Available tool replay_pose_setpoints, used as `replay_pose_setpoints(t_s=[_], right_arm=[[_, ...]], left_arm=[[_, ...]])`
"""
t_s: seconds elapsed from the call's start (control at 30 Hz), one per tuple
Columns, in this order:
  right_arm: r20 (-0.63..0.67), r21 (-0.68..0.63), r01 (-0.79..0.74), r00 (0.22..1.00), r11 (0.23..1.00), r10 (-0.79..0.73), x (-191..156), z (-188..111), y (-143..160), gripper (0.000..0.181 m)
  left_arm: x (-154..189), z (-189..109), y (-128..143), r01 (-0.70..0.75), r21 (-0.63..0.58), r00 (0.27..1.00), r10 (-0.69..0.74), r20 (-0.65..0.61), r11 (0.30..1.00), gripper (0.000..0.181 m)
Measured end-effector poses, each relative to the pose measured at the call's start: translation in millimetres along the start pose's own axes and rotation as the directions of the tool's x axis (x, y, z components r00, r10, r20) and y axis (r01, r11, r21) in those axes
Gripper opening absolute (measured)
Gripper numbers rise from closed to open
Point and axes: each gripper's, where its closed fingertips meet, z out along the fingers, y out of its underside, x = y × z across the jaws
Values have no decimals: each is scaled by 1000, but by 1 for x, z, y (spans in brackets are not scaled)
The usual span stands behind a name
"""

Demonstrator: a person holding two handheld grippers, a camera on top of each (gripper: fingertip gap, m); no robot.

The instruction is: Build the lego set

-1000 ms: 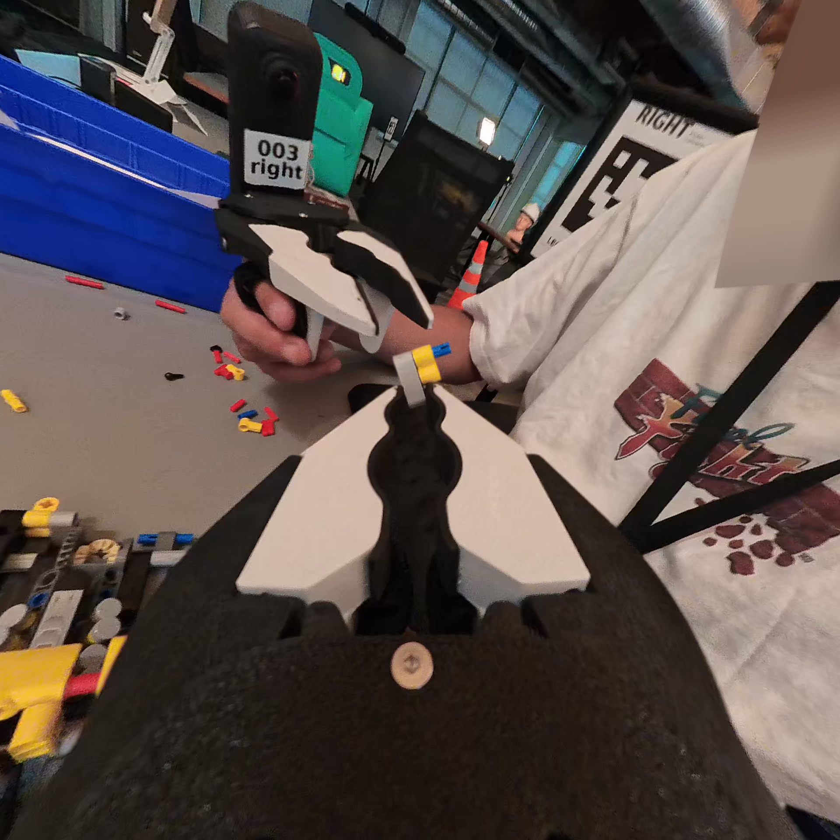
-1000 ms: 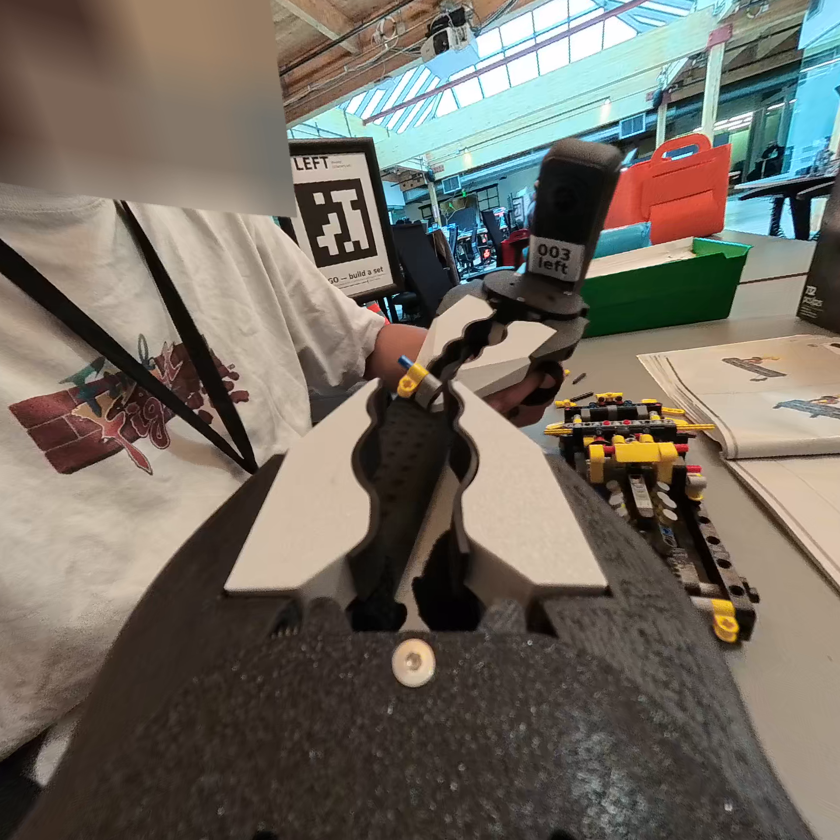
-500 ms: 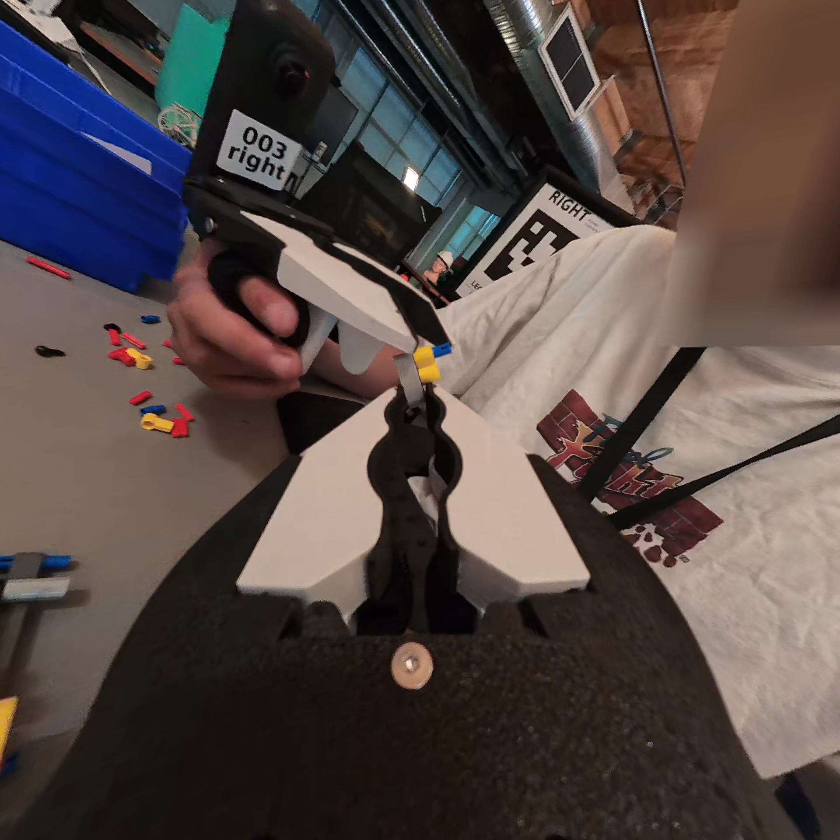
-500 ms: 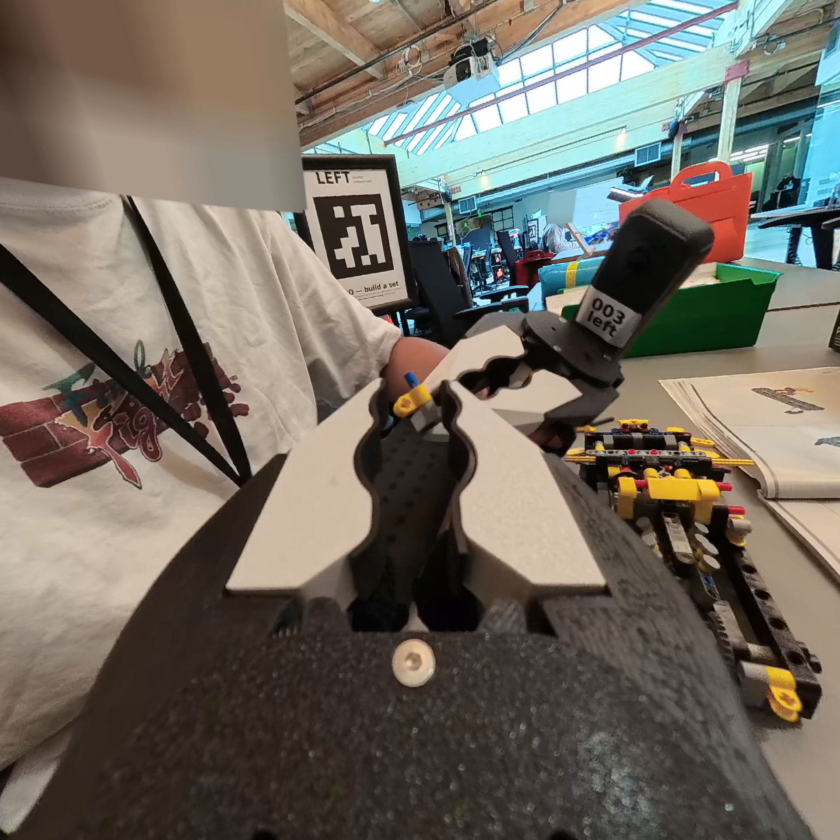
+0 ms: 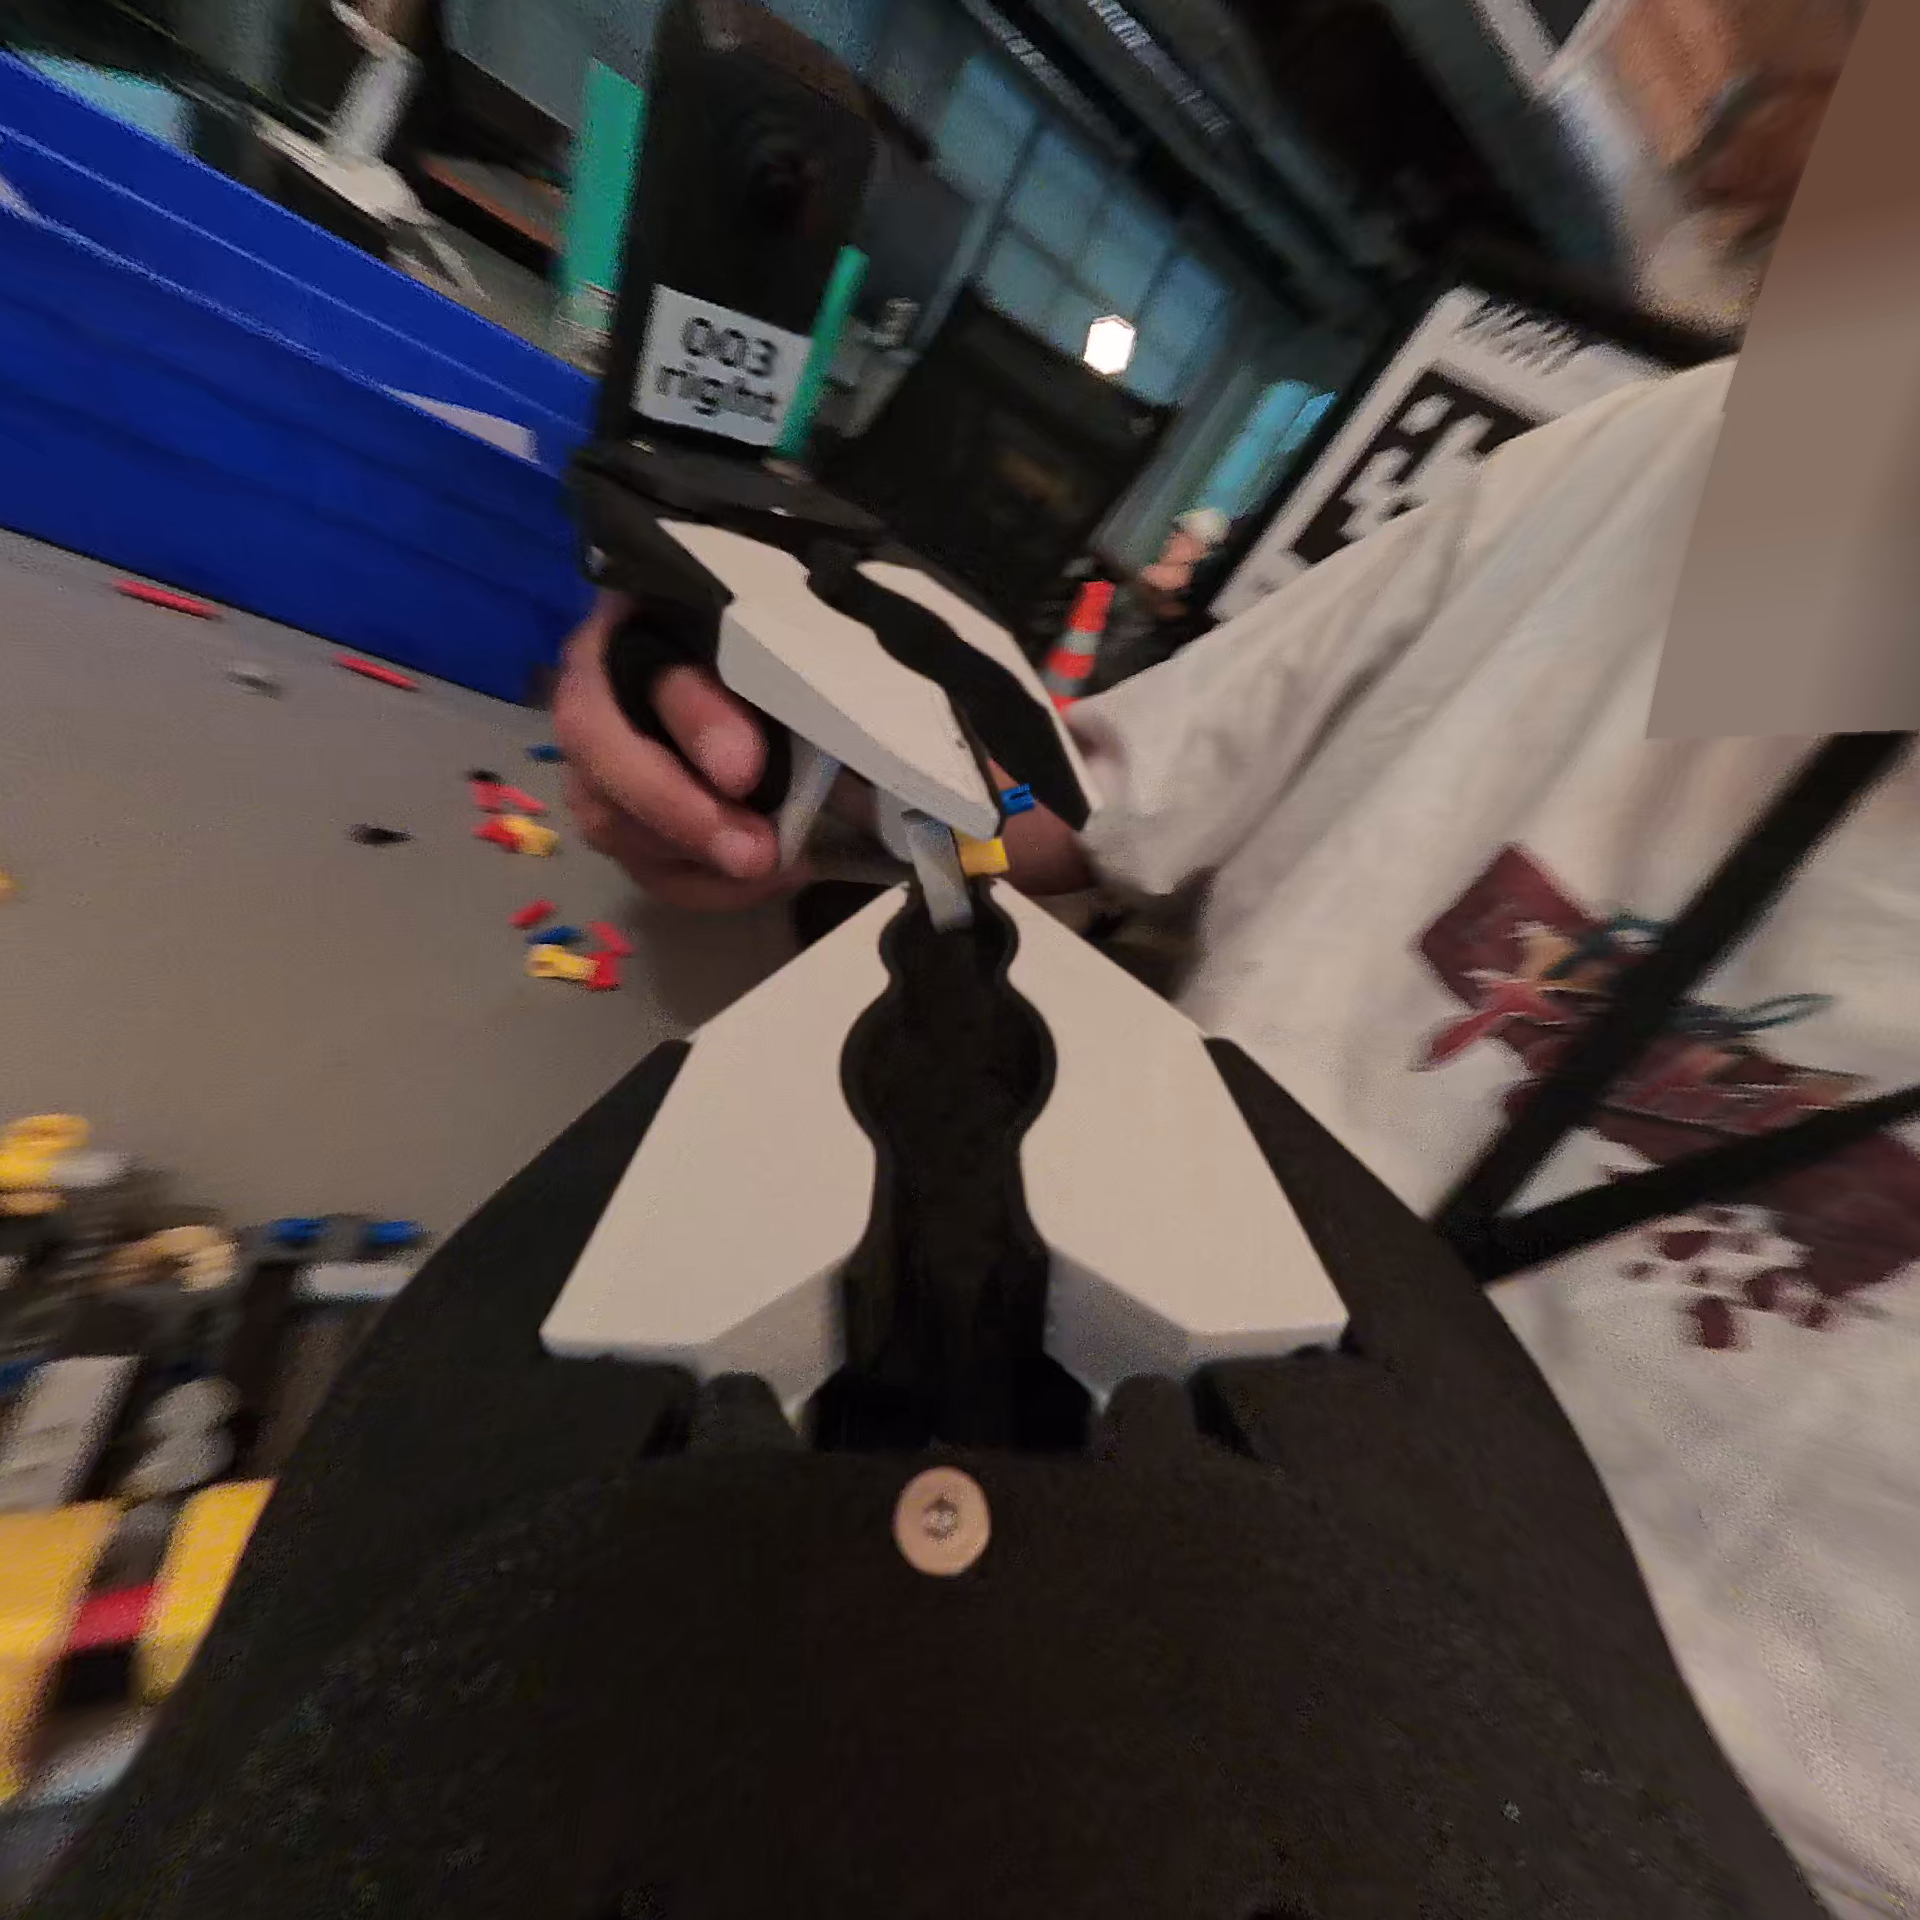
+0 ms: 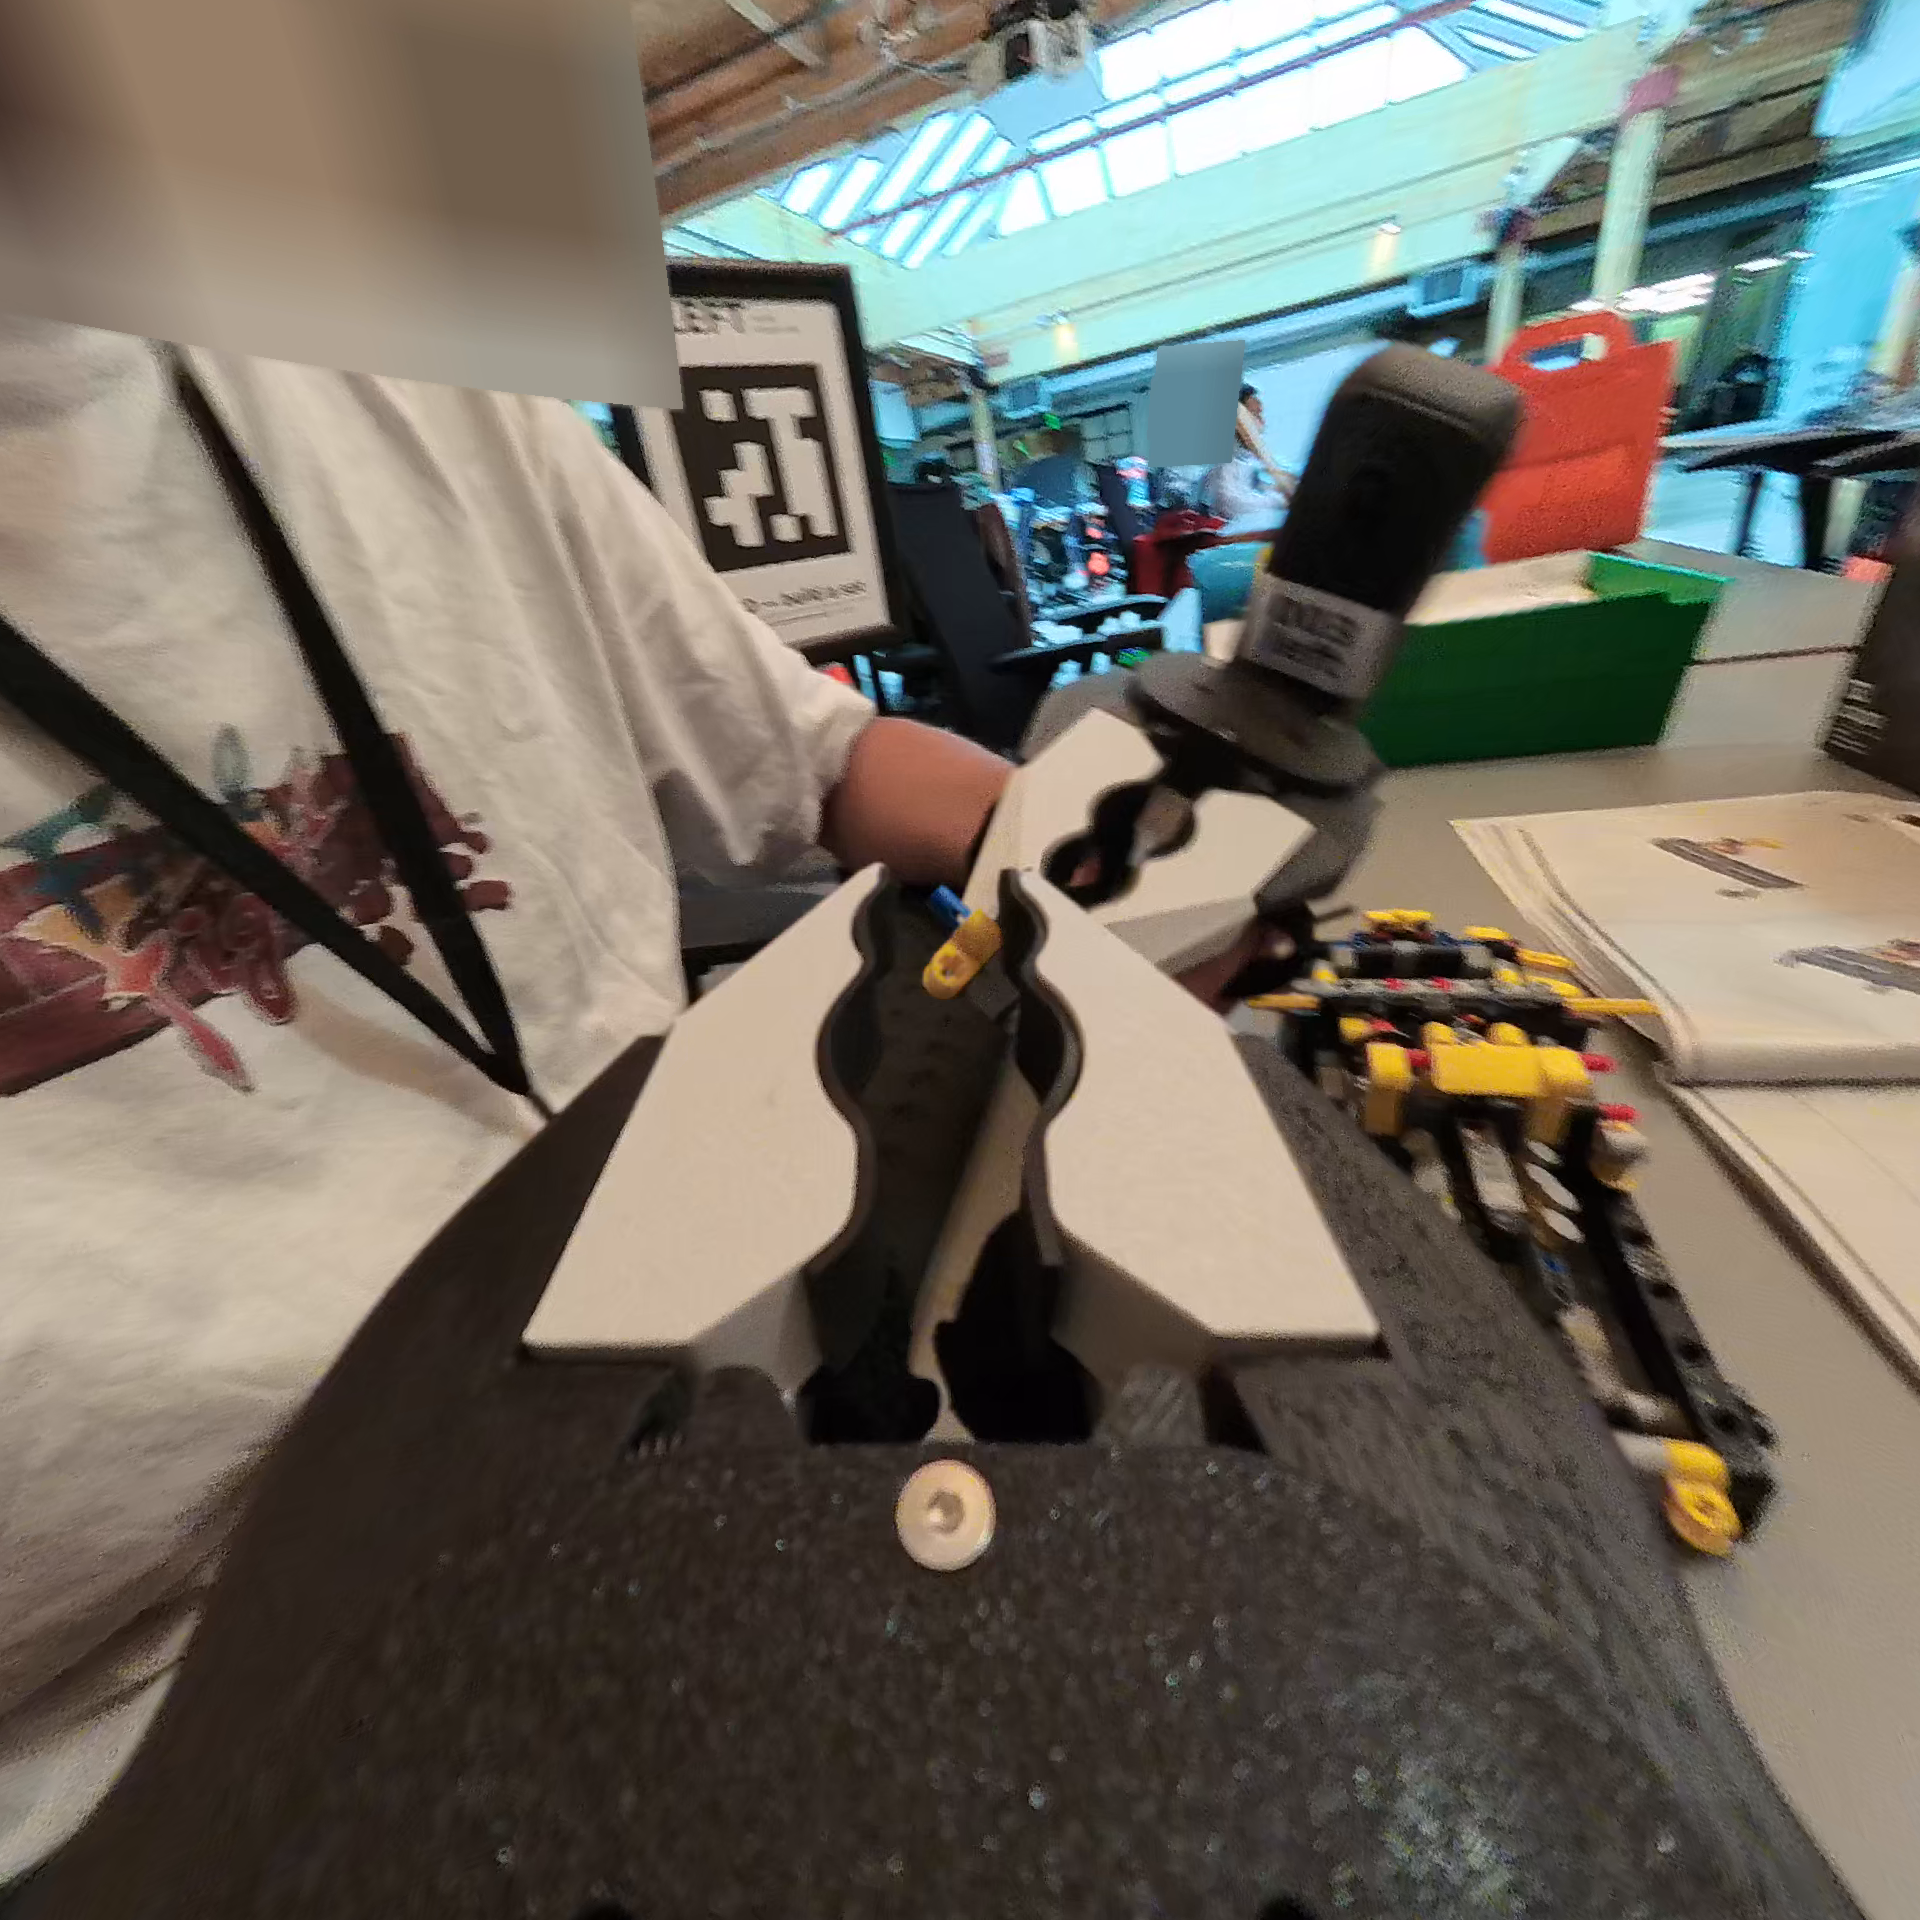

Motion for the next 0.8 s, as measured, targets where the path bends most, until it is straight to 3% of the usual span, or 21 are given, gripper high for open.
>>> replay_pose_setpoints(t_s=[0.07, 0.17, 0.3, 0.4, 0.53, 0.8], right_arm=[[-83, -11, 0, 997, 1000, -1, 14, -6, -1, 24], [-206, -27, -71, 976, 997, 64, 38, -18, 0, 23], [-330, -54, -155, 935, 986, 129, 63, -33, 9, 20], [-326, -73, -180, 934, 981, 147, 64, -34, 16, 21], [-268, -79, -227, 943, 971, 199, 57, -30, 20, 12], [-303, -93, -306, 915, 947, 266, 63, -29, 30, 16]], left_arm=[[-18, -5, -5, -142, -17, 974, 143, 175, 990, 9], [-40, -15, -10, -322, -100, 861, 335, 382, 941, 9], [-56, -21, -10, -484, -279, 660, 555, 506, 829, 9], [-59, -22, -8, -532, -372, 563, 646, 515, 761, 8], [-61, -22, -5, -562, -431, 504, 705, 498, 706, 9], [-72, -25, 2, -562, -559, 373, 790, 486, 609, 8]])
